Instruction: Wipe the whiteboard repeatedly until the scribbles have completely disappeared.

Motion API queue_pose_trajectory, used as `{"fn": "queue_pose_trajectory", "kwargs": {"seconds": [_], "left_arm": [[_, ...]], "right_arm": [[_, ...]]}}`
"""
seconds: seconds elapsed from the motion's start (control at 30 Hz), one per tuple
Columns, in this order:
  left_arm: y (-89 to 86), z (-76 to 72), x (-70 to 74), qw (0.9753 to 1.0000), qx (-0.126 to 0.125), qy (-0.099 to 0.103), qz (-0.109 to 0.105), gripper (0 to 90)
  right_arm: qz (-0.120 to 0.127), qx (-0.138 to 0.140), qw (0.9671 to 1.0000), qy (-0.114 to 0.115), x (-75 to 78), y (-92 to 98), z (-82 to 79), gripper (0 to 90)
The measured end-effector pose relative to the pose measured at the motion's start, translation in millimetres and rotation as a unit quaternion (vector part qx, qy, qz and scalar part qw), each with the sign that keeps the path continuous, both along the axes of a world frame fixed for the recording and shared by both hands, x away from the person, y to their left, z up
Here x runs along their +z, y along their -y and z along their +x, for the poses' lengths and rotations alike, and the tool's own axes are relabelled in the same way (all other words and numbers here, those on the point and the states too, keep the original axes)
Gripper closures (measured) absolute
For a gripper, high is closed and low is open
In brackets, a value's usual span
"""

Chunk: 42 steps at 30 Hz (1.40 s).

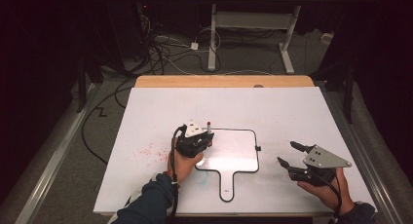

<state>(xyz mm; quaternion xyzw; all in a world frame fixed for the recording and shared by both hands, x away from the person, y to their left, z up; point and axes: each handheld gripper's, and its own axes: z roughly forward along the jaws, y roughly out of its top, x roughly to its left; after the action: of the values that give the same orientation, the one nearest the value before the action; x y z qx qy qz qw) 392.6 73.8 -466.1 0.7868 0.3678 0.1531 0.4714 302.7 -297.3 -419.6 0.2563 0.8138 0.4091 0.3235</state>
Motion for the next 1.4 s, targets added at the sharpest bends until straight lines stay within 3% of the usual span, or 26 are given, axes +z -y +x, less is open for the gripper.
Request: {"fn": "queue_pose_trajectory", "kwargs": {"seconds": [0.17,0.37,0.53,0.63,0.77,0.93,1.1,1.2,1.4], "left_arm": [[14.2,1.4,-0.4,1.0000,-0.009,0.002,-0.003,78.8],[45.4,-0.8,0.5,0.9990,-0.045,0.006,-0.002,78.8],[58.1,-2.0,2.0,0.9981,-0.060,0.012,0.009,78.8],[55.6,-2.2,4.8,0.9979,-0.054,0.017,0.032,78.8],[39.3,1.5,6.5,0.9989,-0.028,0.005,0.037,78.8],[20.0,-4.8,7.5,0.9986,-0.020,0.005,0.050,78.8],[1.9,-7.1,4.6,0.9994,-0.011,0.001,0.032,78.7],[6.7,-5.5,3.6,0.9996,-0.012,0.001,0.026,78.8],[42.9,-4.3,5.5,0.9987,-0.041,0.004,0.029,78.8]], "right_arm": [[0.000,-0.002,1.0000,0.001,-0.1,0.6,-0.6,35.7],[-0.002,0.000,1.0000,0.000,-0.5,-0.6,-0.4,35.6],[-0.002,0.000,1.0000,0.000,-0.5,0.3,-0.7,35.6],[-0.001,-0.001,1.0000,-0.001,-0.7,1.5,-0.6,35.7],[-0.002,-0.002,1.0000,0.001,-0.1,2.5,-1.4,35.7],[-0.002,-0.006,1.0000,0.002,0.5,2.8,-1.8,35.7],[-0.004,-0.006,1.0000,0.001,0.0,1.8,-1.4,35.7],[-0.005,-0.003,1.0000,0.002,0.2,0.6,-1.5,35.7],[-0.006,-0.001,1.0000,0.000,-0.7,-0.9,0.0,35.6]]}}
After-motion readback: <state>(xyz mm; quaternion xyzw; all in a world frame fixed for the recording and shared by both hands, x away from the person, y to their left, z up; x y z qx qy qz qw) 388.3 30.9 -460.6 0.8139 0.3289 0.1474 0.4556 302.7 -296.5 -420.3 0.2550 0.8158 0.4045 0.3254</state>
